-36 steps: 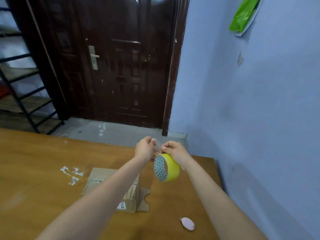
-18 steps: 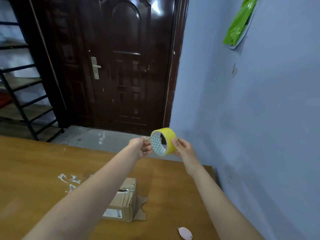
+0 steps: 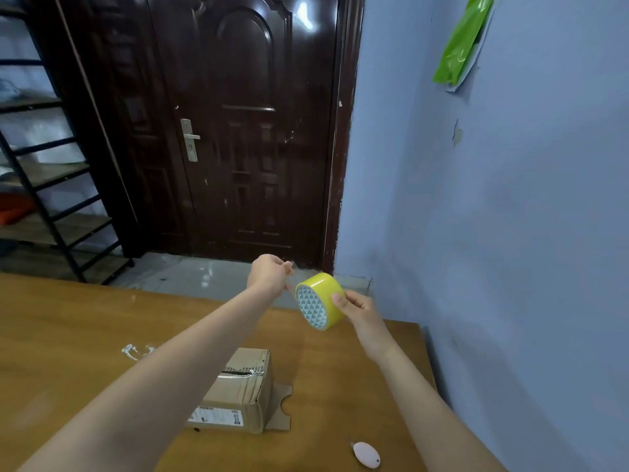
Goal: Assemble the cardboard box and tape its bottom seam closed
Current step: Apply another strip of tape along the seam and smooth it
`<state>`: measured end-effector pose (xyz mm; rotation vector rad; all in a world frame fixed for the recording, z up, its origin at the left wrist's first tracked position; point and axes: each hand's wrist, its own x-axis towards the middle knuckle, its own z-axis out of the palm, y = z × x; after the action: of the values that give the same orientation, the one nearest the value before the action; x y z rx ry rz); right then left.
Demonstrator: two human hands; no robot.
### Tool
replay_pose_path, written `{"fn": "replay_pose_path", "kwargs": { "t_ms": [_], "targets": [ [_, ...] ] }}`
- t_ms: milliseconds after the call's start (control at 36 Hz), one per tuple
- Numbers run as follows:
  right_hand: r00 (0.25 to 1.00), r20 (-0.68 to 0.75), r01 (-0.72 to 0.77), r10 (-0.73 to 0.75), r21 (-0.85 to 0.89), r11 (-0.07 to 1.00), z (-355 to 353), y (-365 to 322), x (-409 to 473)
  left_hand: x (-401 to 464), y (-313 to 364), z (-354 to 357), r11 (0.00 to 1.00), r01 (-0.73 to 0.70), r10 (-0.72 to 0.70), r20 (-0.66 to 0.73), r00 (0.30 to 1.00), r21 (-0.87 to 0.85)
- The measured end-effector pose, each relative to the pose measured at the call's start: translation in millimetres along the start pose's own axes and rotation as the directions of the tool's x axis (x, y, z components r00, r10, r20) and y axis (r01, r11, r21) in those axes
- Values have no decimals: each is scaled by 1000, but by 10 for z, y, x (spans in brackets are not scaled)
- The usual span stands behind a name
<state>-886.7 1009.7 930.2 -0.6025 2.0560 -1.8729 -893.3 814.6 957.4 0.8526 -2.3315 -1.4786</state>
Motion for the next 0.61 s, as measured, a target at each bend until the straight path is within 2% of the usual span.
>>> {"fn": "replay_pose_path", "kwargs": {
  "t_ms": [111, 306, 417, 528, 611],
  "targets": [
    [1000, -2, -15, 15, -22, 1000, -10, 49, -67, -32, -43, 32, 987, -32, 27, 32, 999, 159],
    [1000, 30, -4, 7, -104, 995, 55, 37, -189, -113, -116, 141, 947, -45, 35, 37, 999, 318],
    [1000, 5, -5, 6, -125, 992, 120, 9, -264, -129, -126, 157, 939, -38, 22, 51, 998, 342],
    [997, -11, -81, 80, -153, 985, 193, 133, -367, 10, -143, 53, 952, -14, 6, 28, 1000, 304],
    [989, -45, -143, 138, -135, 981, 266, 214, -404, 78, -199, 33, 940, -44, 16, 83, 996, 338]
  ]
}}
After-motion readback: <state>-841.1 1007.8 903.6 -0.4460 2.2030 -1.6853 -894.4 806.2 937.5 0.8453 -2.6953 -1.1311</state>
